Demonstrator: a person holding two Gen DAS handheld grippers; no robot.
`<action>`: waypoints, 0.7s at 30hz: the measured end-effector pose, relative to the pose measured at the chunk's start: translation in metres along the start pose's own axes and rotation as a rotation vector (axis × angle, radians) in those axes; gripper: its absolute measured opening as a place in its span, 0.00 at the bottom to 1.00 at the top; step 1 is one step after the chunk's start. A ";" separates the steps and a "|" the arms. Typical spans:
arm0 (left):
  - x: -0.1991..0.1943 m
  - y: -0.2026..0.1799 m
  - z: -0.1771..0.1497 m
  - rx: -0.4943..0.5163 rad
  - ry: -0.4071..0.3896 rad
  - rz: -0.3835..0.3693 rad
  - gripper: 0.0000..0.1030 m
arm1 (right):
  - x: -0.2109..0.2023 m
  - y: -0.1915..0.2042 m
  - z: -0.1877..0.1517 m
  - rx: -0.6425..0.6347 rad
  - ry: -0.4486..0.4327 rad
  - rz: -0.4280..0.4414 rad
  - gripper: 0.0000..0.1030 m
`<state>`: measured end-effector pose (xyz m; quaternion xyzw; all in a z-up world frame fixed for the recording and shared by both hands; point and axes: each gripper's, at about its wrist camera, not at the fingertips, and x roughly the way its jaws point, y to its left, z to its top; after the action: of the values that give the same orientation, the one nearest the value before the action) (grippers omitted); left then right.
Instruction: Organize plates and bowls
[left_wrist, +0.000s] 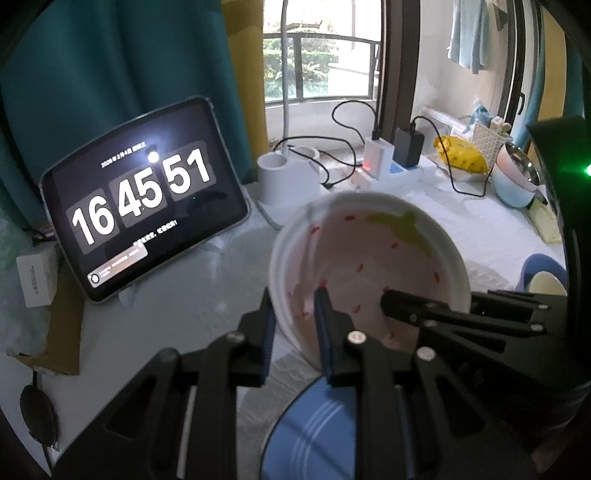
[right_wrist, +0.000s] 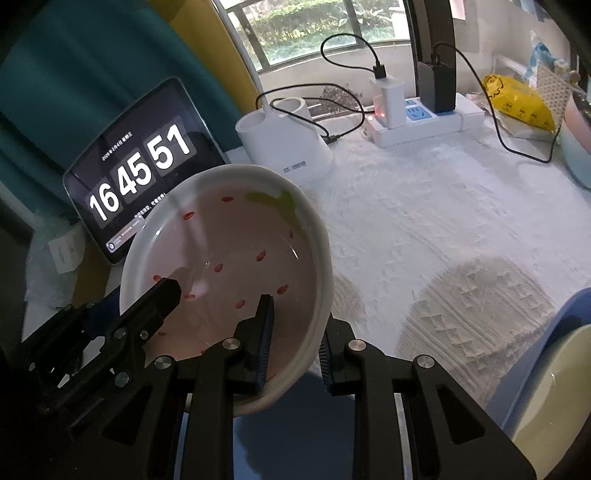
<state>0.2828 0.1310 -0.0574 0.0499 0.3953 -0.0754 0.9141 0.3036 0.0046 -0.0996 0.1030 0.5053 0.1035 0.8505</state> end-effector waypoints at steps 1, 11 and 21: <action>-0.002 -0.001 0.000 0.001 -0.003 0.001 0.20 | -0.003 0.000 -0.001 -0.002 -0.007 0.000 0.23; -0.023 -0.011 -0.001 0.002 -0.028 0.000 0.20 | -0.035 0.000 -0.004 -0.029 -0.066 -0.001 0.23; -0.044 -0.028 0.001 0.016 -0.063 -0.003 0.20 | -0.060 -0.008 -0.010 -0.027 -0.097 0.010 0.23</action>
<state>0.2486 0.1076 -0.0253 0.0539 0.3657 -0.0816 0.9256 0.2678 -0.0194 -0.0564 0.0987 0.4615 0.1096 0.8748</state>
